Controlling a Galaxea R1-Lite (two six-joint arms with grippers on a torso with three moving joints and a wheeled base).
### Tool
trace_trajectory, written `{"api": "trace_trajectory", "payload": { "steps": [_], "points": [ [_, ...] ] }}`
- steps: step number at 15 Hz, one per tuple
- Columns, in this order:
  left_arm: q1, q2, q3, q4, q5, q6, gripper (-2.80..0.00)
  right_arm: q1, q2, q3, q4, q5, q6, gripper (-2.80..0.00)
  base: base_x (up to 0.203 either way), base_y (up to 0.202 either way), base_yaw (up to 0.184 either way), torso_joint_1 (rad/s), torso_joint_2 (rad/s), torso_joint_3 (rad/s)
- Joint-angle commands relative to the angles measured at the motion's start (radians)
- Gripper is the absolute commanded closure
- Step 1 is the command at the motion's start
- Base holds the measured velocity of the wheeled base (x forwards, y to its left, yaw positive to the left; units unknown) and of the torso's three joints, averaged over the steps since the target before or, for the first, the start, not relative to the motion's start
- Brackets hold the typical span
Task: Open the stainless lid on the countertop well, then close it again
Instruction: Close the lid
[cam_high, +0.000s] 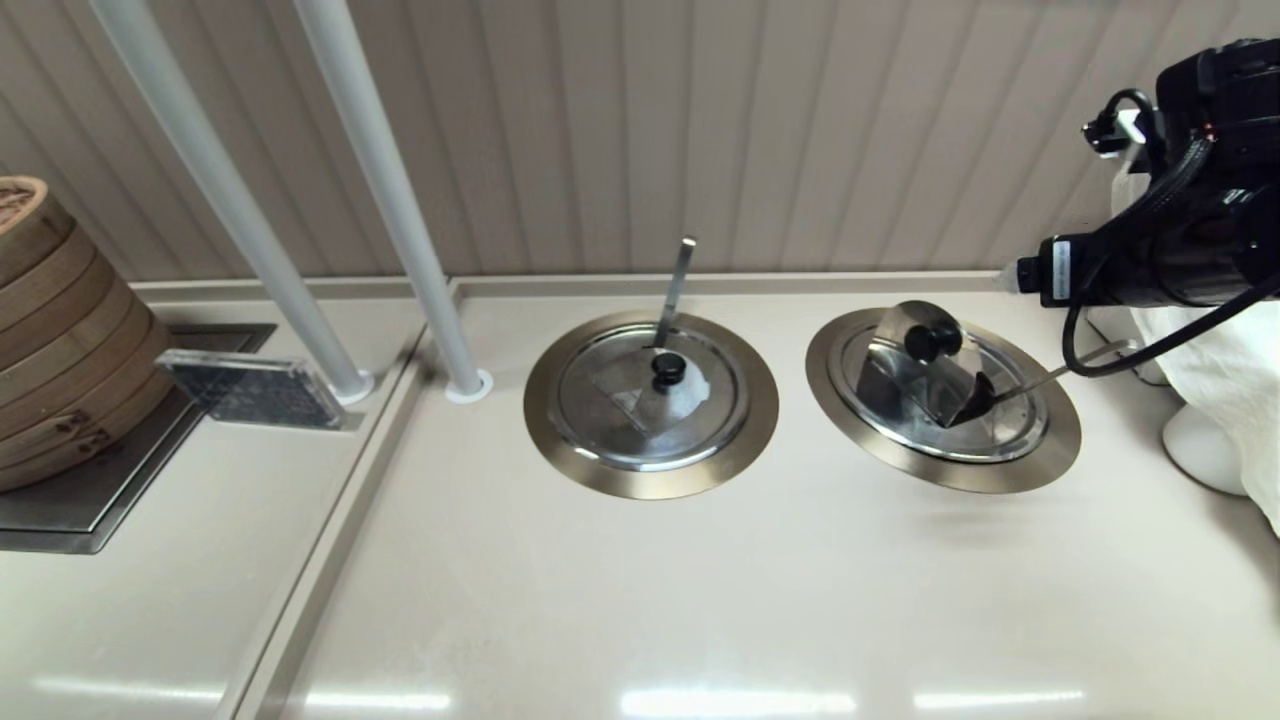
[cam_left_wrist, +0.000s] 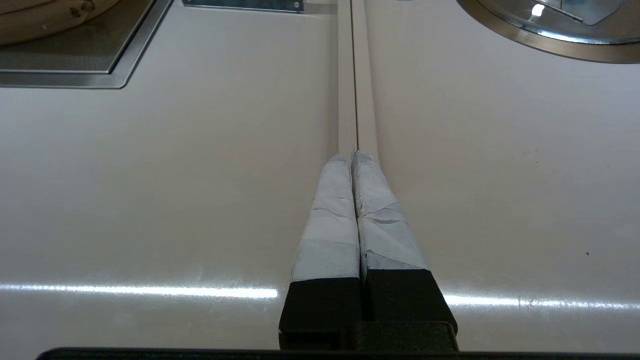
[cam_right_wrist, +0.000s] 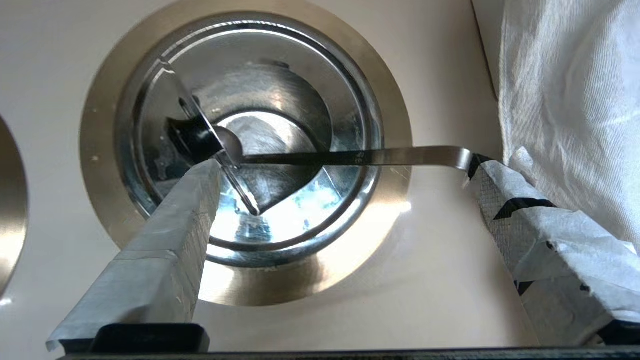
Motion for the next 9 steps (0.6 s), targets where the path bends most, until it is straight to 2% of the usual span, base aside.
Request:
{"api": "trace_trajectory", "payload": {
  "steps": [1,4,6,9],
  "points": [
    [0.001,0.0,0.0,-0.001,0.0,0.0,0.0,-0.028,0.047,-0.031,0.049,-0.005,-0.002,-2.8,0.0,0.0,0.0,0.0,0.0,0.0],
    [0.0,0.0,0.0,-0.001,0.0,0.0,0.0,-0.091,0.144,-0.129,0.066,0.006,0.006,-2.8,0.0,0.0,0.0,0.0,0.0,0.0],
    [0.001,0.0,0.0,-0.001,0.0,0.0,0.0,-0.103,0.187,-0.17,0.078,0.026,0.085,-2.8,0.0,0.0,0.0,0.0,0.0,0.0],
    [0.0,0.0,0.0,-0.001,0.0,0.0,0.0,-0.058,0.18,-0.181,0.137,0.033,0.206,-2.8,0.0,0.0,0.0,0.0,0.0,0.0]
  ]
}}
